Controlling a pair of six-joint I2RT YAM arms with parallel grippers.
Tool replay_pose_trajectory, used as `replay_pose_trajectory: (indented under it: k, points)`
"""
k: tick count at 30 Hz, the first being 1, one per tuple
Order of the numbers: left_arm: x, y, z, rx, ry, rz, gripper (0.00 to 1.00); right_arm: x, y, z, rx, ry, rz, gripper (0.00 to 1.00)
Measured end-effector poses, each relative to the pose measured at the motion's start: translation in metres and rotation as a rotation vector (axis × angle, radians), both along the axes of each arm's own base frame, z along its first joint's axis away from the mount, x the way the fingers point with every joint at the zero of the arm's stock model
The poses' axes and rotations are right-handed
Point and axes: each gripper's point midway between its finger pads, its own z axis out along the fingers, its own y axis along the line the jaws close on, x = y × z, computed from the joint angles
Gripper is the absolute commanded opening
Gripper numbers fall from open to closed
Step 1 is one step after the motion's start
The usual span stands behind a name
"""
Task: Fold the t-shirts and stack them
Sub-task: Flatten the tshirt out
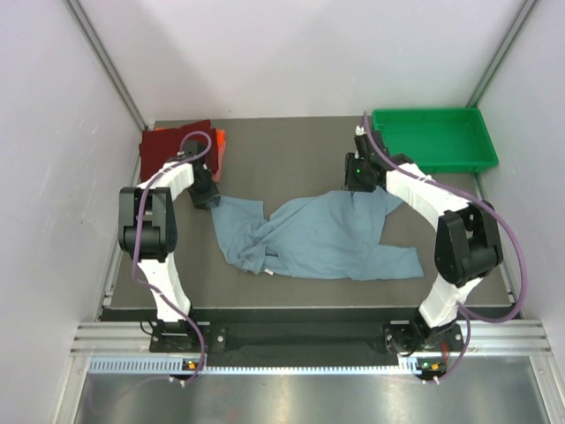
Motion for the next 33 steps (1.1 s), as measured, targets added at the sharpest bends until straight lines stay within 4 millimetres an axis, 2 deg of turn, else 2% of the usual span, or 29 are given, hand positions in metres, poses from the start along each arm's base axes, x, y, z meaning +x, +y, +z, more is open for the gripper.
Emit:
replay_pose_trajectory:
  k: [4,5,6,7,8,13,16,18,20,23,25,29,33]
  points:
    - [0.009,0.005,-0.001,0.028,-0.004,0.013,0.35,0.0,0.001,-0.001,0.003,-0.002,0.005,0.39]
    - [0.009,0.006,-0.001,0.034,-0.004,0.015,0.21,-0.001,0.0,-0.001,0.002,0.0,0.006,0.39]
    - [0.009,0.008,-0.001,0.041,-0.003,0.019,0.14,-0.001,0.0,-0.002,0.001,0.001,0.006,0.39]
    - [0.009,0.008,-0.001,0.04,-0.004,0.021,0.02,-0.002,0.0,-0.003,0.0,0.004,0.005,0.39]
    - [0.01,0.007,-0.001,0.039,-0.005,0.023,0.0,-0.002,0.0,-0.004,-0.002,0.004,0.005,0.39]
    - [0.007,0.007,0.001,0.044,0.012,0.013,0.0,0.0,-0.006,-0.005,-0.012,0.003,-0.013,0.4]
    - [0.001,0.005,0.01,0.032,0.021,0.001,0.0,0.007,-0.015,-0.006,-0.02,0.014,-0.041,0.45]
    - [-0.001,-0.002,0.028,-0.003,-0.011,-0.014,0.0,0.019,-0.026,-0.005,-0.034,0.014,-0.08,0.47]
    - [-0.005,-0.011,0.058,-0.043,-0.085,-0.036,0.0,0.032,-0.038,-0.003,-0.052,0.01,-0.123,0.48]
    - [-0.025,-0.025,0.1,-0.098,-0.189,-0.081,0.0,0.049,-0.051,-0.002,-0.074,0.001,-0.169,0.49]
    - [-0.039,-0.033,0.114,-0.128,-0.223,-0.11,0.0,0.057,-0.058,-0.006,-0.094,0.003,-0.194,0.49]
    - [-0.056,-0.039,0.108,-0.153,-0.204,-0.134,0.0,0.061,-0.062,-0.025,-0.133,0.051,-0.209,0.49]
    - [-0.062,-0.039,0.103,-0.156,-0.186,-0.134,0.0,0.061,-0.074,-0.041,-0.204,0.101,-0.235,0.48]
